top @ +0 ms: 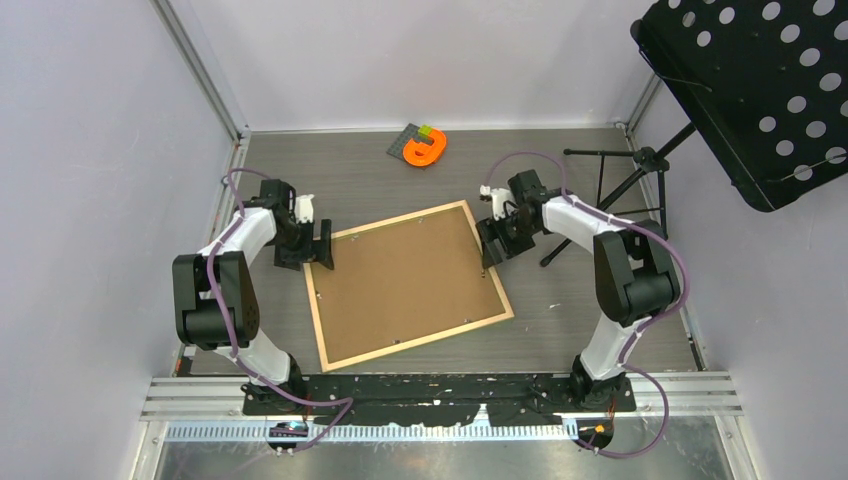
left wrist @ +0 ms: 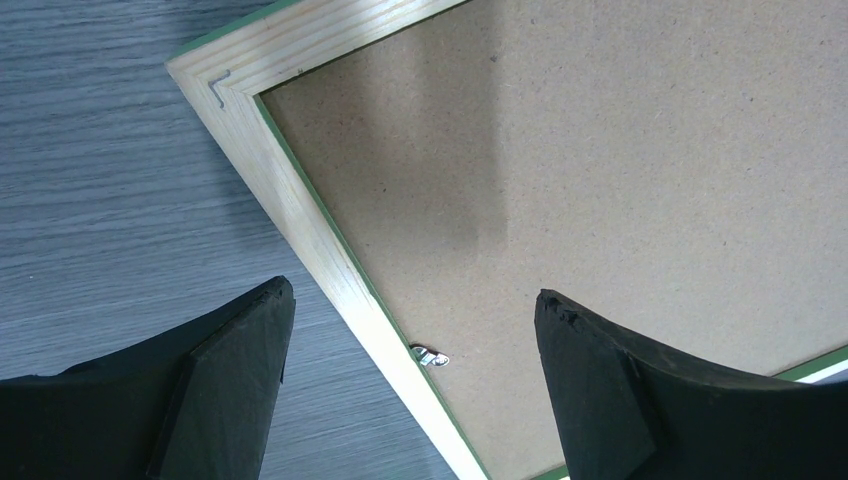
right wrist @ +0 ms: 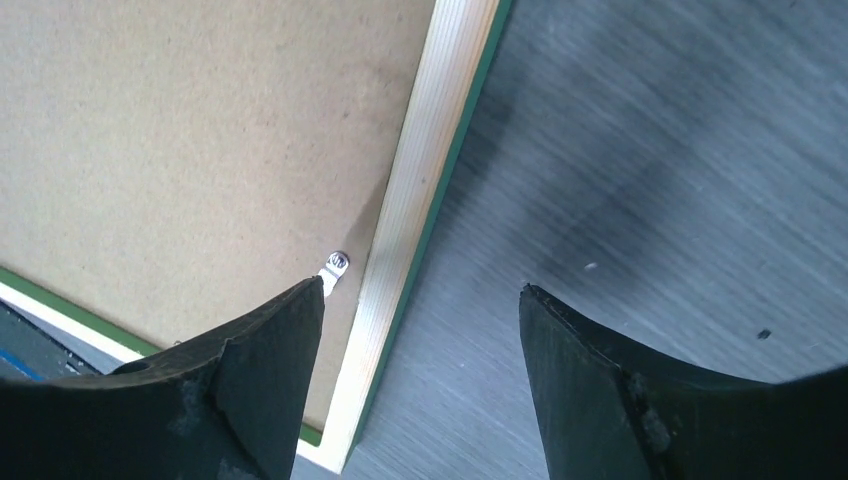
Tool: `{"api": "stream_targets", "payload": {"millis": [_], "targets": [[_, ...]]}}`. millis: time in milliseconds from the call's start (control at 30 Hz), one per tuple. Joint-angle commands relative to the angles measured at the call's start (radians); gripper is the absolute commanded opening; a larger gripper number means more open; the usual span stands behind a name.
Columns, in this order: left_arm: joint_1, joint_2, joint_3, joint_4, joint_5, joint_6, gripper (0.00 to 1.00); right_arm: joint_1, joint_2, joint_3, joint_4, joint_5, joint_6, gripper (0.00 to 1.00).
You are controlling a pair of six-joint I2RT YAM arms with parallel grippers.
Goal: Put the photo into the frame
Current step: Install the photo frame at the center of the board.
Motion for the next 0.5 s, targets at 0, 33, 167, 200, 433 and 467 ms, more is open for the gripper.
{"api": "stream_targets", "payload": {"millis": [0,33,167,200,433,467], "targets": [[0.008,-0.019,0.007,0.013,0.016,0.013,0.88,0.002,-0.068,-0.038,-0.005,-0.036,-0.012,0.77],[0.009,-0.02,0.008,0.013,0.014,0.013,0.88,0.003,-0.075,-0.045,-0.001,-0.038,-0.01,0.77],[0.008,-0.021,0.007,0.013,0.011,0.013,0.88,0.02,-0.087,-0.073,0.017,-0.043,0.003,0.75],[0.009,-0.021,0.007,0.013,0.009,0.013,0.88,0.03,-0.088,-0.079,0.021,-0.04,0.006,0.74],[0.008,-0.021,0.008,0.015,0.007,0.015,0.88,0.069,-0.073,-0.079,0.05,0.007,0.031,0.7],[0.008,-0.023,0.008,0.016,0.008,0.015,0.88,0.071,-0.068,-0.077,0.052,0.012,0.032,0.7]]}}
